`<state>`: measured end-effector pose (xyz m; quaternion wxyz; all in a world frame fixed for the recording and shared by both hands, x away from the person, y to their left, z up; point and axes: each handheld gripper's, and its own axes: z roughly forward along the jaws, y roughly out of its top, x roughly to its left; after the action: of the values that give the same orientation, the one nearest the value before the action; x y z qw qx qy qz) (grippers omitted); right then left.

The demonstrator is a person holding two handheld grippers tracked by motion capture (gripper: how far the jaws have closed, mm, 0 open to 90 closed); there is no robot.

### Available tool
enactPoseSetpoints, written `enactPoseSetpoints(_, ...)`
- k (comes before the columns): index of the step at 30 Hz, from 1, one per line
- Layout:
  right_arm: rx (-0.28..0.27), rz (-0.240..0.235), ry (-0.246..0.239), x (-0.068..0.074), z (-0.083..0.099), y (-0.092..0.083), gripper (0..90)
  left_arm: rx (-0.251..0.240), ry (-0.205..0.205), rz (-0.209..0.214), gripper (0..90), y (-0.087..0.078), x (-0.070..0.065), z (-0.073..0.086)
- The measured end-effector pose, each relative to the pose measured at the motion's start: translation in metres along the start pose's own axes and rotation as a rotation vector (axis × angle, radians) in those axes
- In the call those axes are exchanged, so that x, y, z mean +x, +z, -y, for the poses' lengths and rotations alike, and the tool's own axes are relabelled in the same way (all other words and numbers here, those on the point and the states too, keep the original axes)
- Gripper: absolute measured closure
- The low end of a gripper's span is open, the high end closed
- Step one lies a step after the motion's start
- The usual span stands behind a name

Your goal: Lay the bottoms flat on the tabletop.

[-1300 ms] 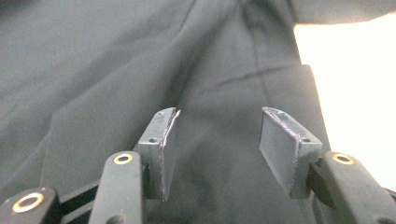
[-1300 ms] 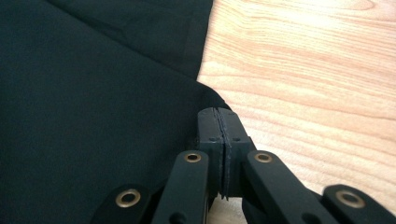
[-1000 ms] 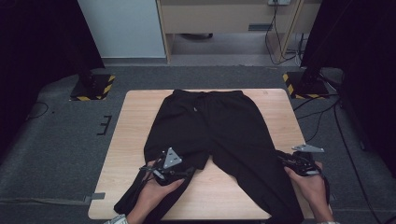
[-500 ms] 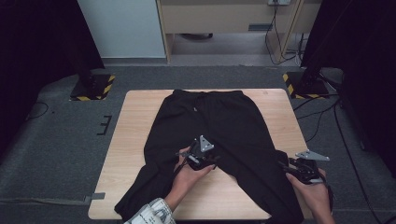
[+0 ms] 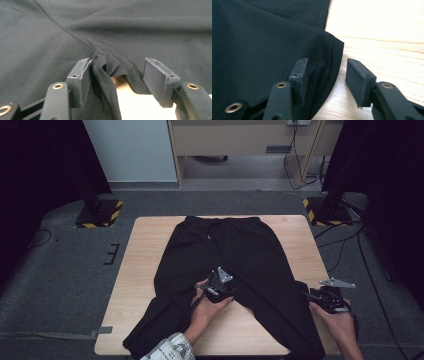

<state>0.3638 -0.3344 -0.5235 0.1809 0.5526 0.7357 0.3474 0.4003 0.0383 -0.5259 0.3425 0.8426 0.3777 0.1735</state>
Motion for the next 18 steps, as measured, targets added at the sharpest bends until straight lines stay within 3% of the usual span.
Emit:
enactPoseSetpoints(1, 0.001, 0.006, -0.006, 0.0, 0.0, 0.002, 49.4, 0.0, 0.003, -0.003, 41.0, 0.001, 0.0, 0.001)
enactPoseSetpoints(4, -0.002, 0.009, 0.003, -0.001, 0.0, 0.006, 60.7, -0.023, 0.0, 0.003, 55.7, 0.002, -0.002, 0.002)
enactPoseSetpoints(5, -0.002, 0.009, 0.003, -0.001, 0.0, 0.006, 60.7, -0.023, 0.0, 0.003, 62.2, 0.002, -0.002, 0.002)
enactPoseSetpoints(6, 0.011, -0.016, 0.0, 0.001, 0.0, 0.005, 75.3, -0.026, 0.0, 0.006, 67.5, 0.002, -0.002, 0.002)
enactPoseSetpoints(8, 0.024, -0.032, -0.027, 0.005, 0.0, 0.004, 87.6, -0.024, 0.005, 0.017, 78.9, 0.002, 0.0, 0.001)
enactPoseSetpoints(11, 0.023, -0.056, -0.025, 0.009, -0.002, -0.001, 89.0, -0.022, 0.001, 0.043, 85.4, -0.004, 0.006, 0.002)
enactPoseSetpoints(14, 0.022, -0.062, -0.032, 0.01, -0.005, -0.006, 89.2, -0.028, -0.012, 0.054, 86.0, -0.011, 0.013, 0.002)
enactPoseSetpoints(15, 0.027, -0.061, -0.033, 0.009, -0.009, -0.01, 89.2, -0.027, -0.031, 0.075, 85.9, -0.016, 0.022, 0.002)
enactPoseSetpoints(18, 0.049, -0.046, -0.04, 0.006, -0.013, -0.012, 89.3, -0.012, -0.025, 0.082, 85.8, -0.02, 0.03, 0.003)
